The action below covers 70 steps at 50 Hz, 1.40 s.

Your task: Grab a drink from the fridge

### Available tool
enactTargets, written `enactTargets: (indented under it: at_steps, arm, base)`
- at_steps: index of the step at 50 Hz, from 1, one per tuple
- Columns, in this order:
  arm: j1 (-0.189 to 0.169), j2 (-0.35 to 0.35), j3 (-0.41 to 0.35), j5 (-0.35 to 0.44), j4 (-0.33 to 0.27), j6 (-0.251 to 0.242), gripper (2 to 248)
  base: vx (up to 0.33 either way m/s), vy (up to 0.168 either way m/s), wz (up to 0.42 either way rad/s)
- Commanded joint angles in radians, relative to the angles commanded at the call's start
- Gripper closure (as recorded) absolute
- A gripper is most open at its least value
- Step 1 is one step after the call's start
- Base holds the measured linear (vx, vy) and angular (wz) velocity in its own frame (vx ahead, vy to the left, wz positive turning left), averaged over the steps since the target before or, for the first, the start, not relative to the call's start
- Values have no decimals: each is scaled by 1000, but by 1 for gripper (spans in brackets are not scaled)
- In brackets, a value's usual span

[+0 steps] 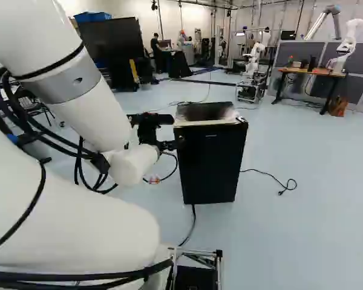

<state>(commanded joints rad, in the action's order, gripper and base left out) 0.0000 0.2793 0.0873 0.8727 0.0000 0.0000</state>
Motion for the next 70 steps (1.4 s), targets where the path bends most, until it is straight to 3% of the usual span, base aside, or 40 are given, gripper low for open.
enactTargets:
  at_steps: [54,70]
  arm:
    - [0,0,0,0,0,0,3]
    - [13,-48,41,0,0,0,3]
  base:
    - [0,0,0]
    - [0,0,0]
